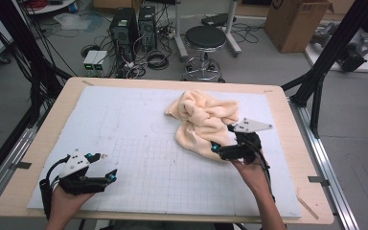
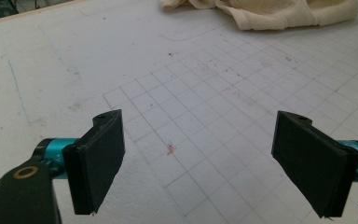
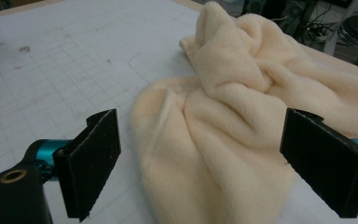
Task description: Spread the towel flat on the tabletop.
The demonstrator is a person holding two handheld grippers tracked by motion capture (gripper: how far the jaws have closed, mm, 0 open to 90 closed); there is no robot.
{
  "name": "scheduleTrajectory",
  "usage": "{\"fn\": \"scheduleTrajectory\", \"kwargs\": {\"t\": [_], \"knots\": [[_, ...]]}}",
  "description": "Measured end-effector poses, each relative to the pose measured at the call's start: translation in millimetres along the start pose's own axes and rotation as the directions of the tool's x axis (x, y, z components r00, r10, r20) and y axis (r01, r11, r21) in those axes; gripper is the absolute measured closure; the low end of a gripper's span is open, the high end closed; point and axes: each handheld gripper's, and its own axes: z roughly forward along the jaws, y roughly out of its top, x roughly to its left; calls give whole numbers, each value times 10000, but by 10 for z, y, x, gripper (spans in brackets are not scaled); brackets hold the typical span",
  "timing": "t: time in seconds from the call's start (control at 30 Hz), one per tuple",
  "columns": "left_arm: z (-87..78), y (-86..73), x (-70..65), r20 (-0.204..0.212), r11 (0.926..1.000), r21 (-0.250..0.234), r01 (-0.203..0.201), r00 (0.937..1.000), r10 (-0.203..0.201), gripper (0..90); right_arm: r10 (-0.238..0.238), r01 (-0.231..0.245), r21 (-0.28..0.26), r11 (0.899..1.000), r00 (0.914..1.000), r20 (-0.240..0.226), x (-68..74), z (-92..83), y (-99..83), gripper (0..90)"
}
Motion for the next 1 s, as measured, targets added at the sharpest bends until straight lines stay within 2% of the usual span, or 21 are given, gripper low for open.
{"fn": "scheduleTrajectory", "kwargs": {"t": [0.1,0.2,0.37,0.5,0.63,0.7,0.83,1.0], "knots": [[-3,-2,12,46,10000,5,24,10000,-24,177,-57,62,277,9996,9998,-182,-19,211,114,118],[-1,-5,27,35,10000,-20,37,10000,-37,176,-108,124,551,9984,9995,-295,-10,396,155,118],[4,-7,44,98,10000,-16,82,9999,-81,176,123,-65,1247,9922,9989,-457,-25,729,86,146],[16,-4,55,127,10000,19,43,9999,-43,177,67,8,1839,9829,9992,-400,-28,955,-10,164],[36,2,60,206,10000,24,85,9998,-85,177,-44,78,2017,9794,9998,-173,-42,1024,-41,260],[50,5,51,219,10000,32,65,9997,-65,177,-138,144,2216,9750,9999,-45,-46,1035,-50,343],[60,15,37,256,10000,68,-35,9997,34,178,-672,576,2542,9654,9973,292,-28,1059,-49,483],[68,15,28,252,10000,89,-36,9997,33,179,-884,840,2671,9600,9961,43,-39,1057,-34,650]]}}
